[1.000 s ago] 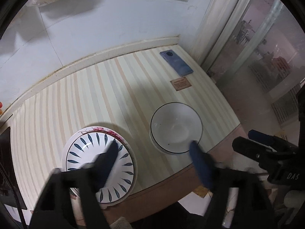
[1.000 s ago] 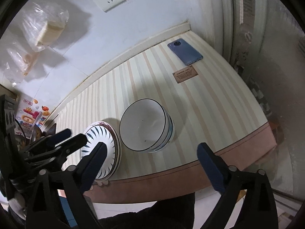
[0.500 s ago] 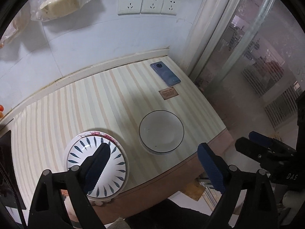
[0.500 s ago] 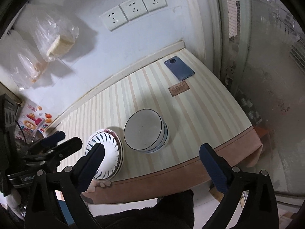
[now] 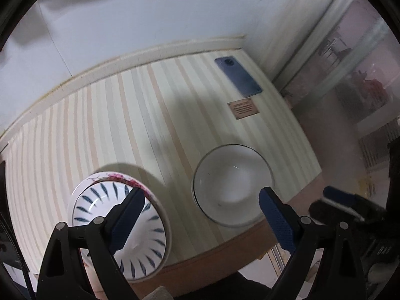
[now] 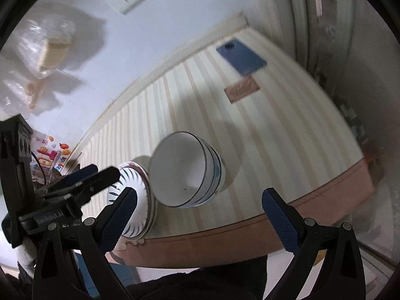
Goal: Organize plates and bowls
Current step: 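Open both grippers and move them around the nested bowl stack, then grasp the nested bowl stack with both grippers and lift it, then carry the bowl stack with both grippers and lower it onto the plate stack, then open both grippers and pull them back from the stacked dishes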
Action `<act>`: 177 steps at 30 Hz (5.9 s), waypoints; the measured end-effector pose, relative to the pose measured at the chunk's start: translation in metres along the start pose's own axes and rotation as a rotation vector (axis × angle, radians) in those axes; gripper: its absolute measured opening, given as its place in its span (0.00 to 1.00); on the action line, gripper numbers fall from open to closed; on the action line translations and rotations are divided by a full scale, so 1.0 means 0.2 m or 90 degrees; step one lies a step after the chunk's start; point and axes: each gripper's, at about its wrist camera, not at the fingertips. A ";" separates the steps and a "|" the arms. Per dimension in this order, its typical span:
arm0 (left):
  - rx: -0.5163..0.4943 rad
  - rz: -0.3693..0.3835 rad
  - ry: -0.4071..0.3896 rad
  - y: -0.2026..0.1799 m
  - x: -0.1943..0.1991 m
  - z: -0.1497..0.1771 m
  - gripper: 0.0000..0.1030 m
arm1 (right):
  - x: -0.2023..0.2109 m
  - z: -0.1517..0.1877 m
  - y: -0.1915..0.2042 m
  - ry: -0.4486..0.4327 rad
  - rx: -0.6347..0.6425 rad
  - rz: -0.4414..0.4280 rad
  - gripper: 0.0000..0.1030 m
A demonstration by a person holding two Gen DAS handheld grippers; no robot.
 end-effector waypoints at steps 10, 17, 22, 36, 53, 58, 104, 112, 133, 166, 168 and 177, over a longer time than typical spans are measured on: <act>0.016 0.029 0.112 0.05 -0.44 -0.16 0.91 | -0.49 -0.10 -0.17 0.114 -0.045 -0.067 0.99; 0.048 0.076 0.200 0.10 -0.66 -0.15 0.74 | -0.74 -0.11 -0.23 0.178 -0.073 -0.139 0.99; 0.064 0.118 0.217 0.11 -0.71 -0.13 0.64 | -0.82 -0.12 -0.25 0.195 -0.096 -0.183 0.94; 0.101 0.147 0.193 0.11 -0.68 -0.11 0.50 | -0.89 -0.13 -0.26 0.214 -0.103 -0.177 0.64; 0.143 0.131 0.192 0.14 -0.63 -0.11 0.44 | -0.92 -0.16 -0.22 0.230 -0.094 -0.174 0.64; 0.155 0.132 0.189 0.17 -0.58 -0.11 0.44 | -0.90 -0.18 -0.18 0.234 -0.083 -0.173 0.64; 0.455 0.077 0.086 1.17 -0.19 0.36 0.45 | -1.32 0.01 0.97 0.405 0.164 -0.181 0.64; 0.456 0.070 0.087 1.18 -0.20 0.38 0.45 | -1.33 0.02 0.97 0.406 0.171 -0.172 0.64; 0.393 -0.055 0.047 1.10 0.02 0.36 0.45 | -1.12 0.00 1.05 0.326 0.223 -0.133 0.77; 0.190 -0.181 -0.255 0.72 1.18 1.09 0.89 | 0.45 0.92 1.37 -0.159 0.263 0.025 0.99; 0.187 -0.192 -0.274 0.67 1.27 1.18 0.89 | 0.55 1.02 1.39 -0.178 0.270 0.023 0.99; 0.195 -0.210 -0.313 0.48 1.49 1.54 0.89 | 0.87 1.40 1.36 -0.221 0.296 0.003 1.00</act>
Point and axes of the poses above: each gripper's, at about its wrist camera, not at the fingertips, and x roughly against the way its jaws point, y to its left, z to its underside, and after that the axes turned 1 degree about y, right-handed
